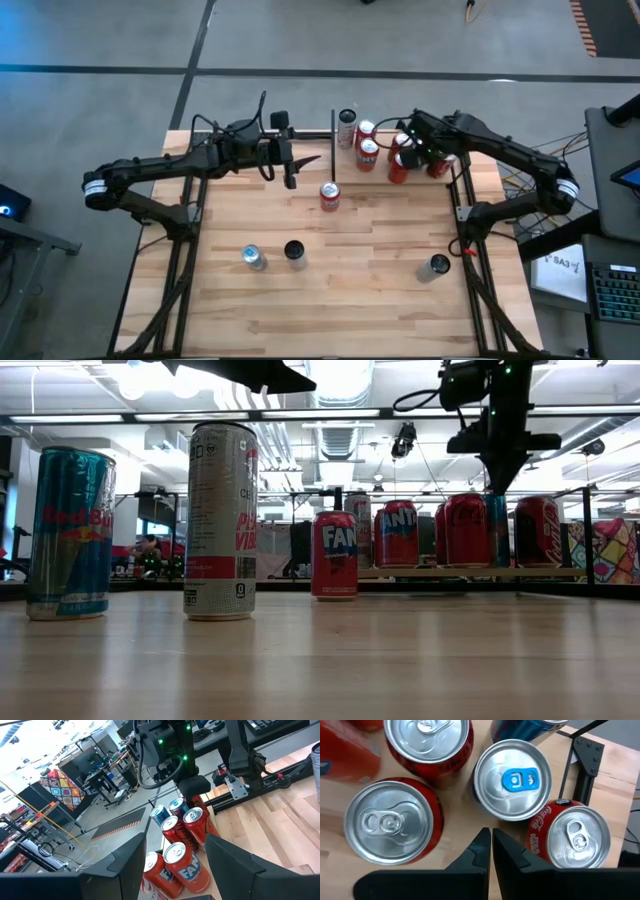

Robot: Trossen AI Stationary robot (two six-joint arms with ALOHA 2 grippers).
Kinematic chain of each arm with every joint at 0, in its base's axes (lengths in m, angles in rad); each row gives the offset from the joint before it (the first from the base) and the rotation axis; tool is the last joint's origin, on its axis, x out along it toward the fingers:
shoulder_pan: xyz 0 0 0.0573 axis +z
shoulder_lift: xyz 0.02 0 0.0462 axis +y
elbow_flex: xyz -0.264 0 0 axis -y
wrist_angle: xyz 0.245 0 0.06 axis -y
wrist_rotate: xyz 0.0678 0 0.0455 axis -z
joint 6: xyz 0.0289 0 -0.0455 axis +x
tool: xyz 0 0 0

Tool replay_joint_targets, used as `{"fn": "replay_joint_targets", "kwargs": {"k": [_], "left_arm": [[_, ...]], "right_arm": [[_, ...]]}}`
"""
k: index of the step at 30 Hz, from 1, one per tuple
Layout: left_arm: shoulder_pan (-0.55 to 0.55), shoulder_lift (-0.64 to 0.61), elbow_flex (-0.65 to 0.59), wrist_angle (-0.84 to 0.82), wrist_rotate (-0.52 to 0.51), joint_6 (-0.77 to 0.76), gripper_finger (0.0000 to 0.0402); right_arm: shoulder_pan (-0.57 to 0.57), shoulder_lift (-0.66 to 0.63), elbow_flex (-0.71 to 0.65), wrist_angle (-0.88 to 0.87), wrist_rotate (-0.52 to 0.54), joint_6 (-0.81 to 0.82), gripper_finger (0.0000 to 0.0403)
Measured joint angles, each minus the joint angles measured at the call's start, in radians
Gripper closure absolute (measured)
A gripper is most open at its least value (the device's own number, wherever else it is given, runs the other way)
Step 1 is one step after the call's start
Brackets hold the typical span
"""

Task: Place canned beverage on shelf
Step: Put the right blue soda can on the shelf aligned with the other blue soda can

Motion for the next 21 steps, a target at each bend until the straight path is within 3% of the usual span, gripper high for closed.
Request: {"fn": "replay_joint_targets", "kwargs": {"k": [11, 21], "left_arm": [[0.0, 0.0, 0.0, 0.0, 0.0, 0.0, 0.0212], [0.0, 0.0, 0.0, 0.0, 0.0, 0.0, 0.0212]], "right_arm": [[-0.005, 0.005, 0.0, 0.007, 0.082, 0.003, 0.0394], [-0.006, 0.004, 0.014, 0.0, 0.028, 0.001, 0.0394]]}}
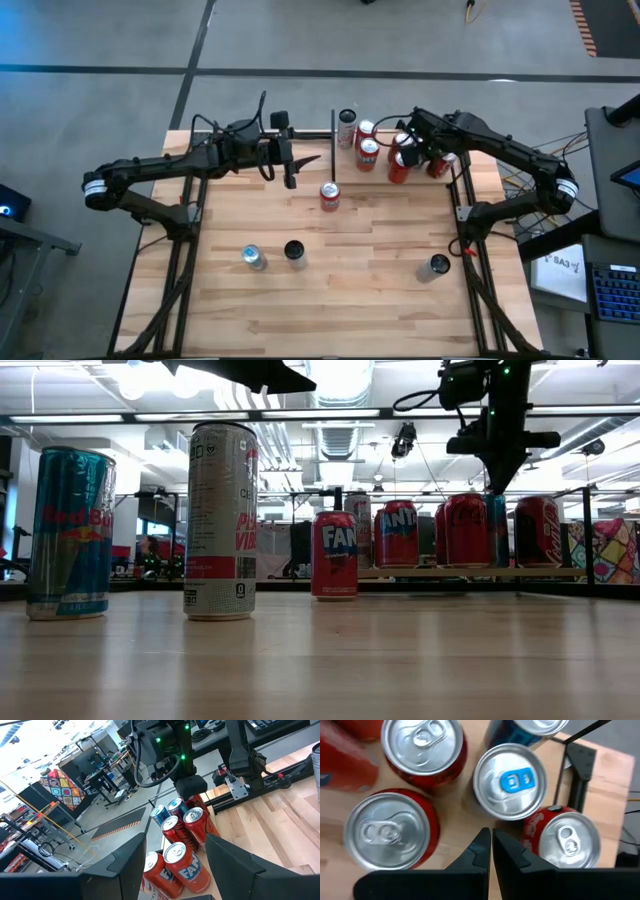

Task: Place canned beverage on shelf
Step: Put the right blue soda can on the shelf aligned with the other blue soda can

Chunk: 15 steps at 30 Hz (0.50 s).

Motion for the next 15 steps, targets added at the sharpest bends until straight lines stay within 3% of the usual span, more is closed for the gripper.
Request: {"fn": "replay_joint_targets", "kwargs": {"k": [15], "left_arm": [[0.0, 0.0, 0.0, 0.0, 0.0, 0.0, 0.0212]], "right_arm": [[-0.004, 0.0, -0.001, 0.012, 0.054, -0.009, 0.0394]]}}
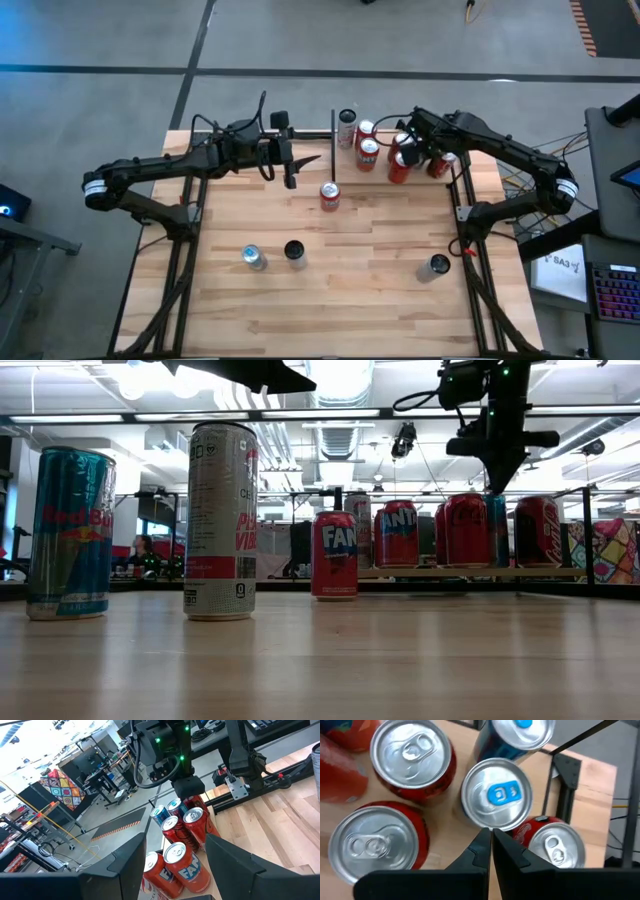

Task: Place canned beverage on shelf
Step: Put the right blue soda can on the shelf aligned with the other blue soda can

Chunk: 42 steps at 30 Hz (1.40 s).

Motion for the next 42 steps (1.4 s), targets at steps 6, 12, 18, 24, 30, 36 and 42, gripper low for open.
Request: {"fn": "replay_joint_targets", "kwargs": {"k": [6, 12, 18, 24, 30, 36, 42], "left_arm": [[0.0, 0.0, 0.0, 0.0, 0.0, 0.0, 0.0212], [0.0, 0.0, 0.0, 0.0, 0.0, 0.0, 0.0212], [0.0, 0.0, 0.0, 0.001, 0.0, 0.0, 0.0212], [0.0, 0.0, 0.0, 0.001, 0.0, 0.0, 0.0212], [0.0, 0.0, 0.0, 0.001, 0.0, 0.0, 0.0212], [0.0, 0.0, 0.0, 0.001, 0.0, 0.0, 0.0212], [0.0, 0.0, 0.0, 0.001, 0.0, 0.0, 0.0212]], "right_arm": [[0.0, -0.001, 0.0, -0.001, 0.009, -0.009, 0.0394], [0.0, -0.001, 0.04, -0.019, -0.048, -0.038, 0.0394], [0.0, -0.002, 0.051, -0.038, -0.106, -0.041, 0.0394], [0.0, -0.002, 0.02, -0.046, -0.108, -0.041, 0.0394], [0.0, -0.002, 0.004, -0.035, -0.102, -0.041, 0.0394], [0.0, -0.002, 0.004, -0.034, -0.079, -0.041, 0.0394], [0.0, -0.002, 0.0, -0.027, -0.076, -0.041, 0.0394]]}}
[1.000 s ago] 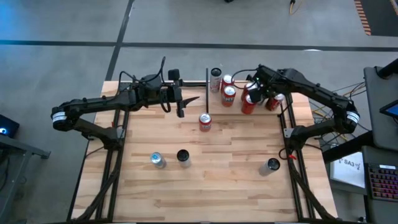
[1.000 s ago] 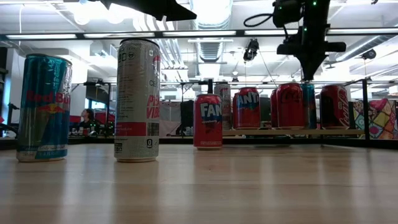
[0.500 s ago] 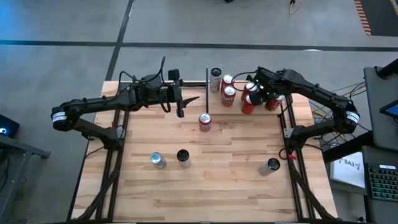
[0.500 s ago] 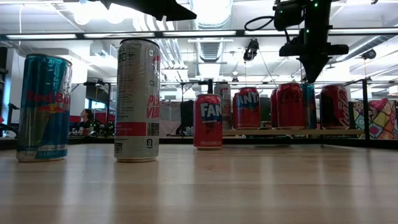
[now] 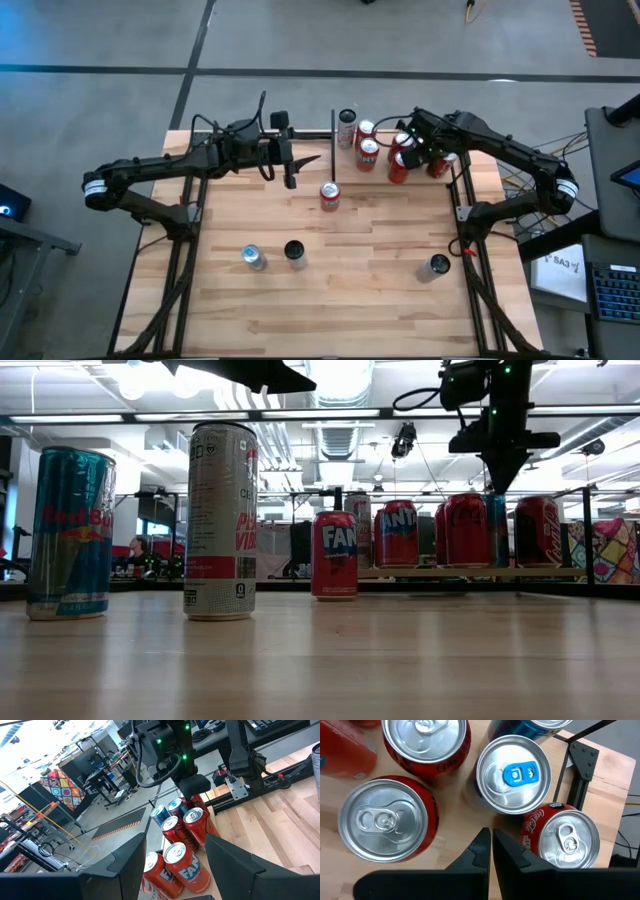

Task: Place canned beverage on shelf
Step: Put the right blue soda can on the shelf aligned with the other blue soda can

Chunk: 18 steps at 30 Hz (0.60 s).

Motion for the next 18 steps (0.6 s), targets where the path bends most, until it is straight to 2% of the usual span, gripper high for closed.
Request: {"fn": "replay_joint_targets", "kwargs": {"k": [18], "left_arm": [[0.0, 0.0, 0.0, 0.0, 0.0, 0.0, 0.0212]], "right_arm": [[0.0, 0.0, -0.053, 0.053, 0.058, -0.002, 0.0394]]}}
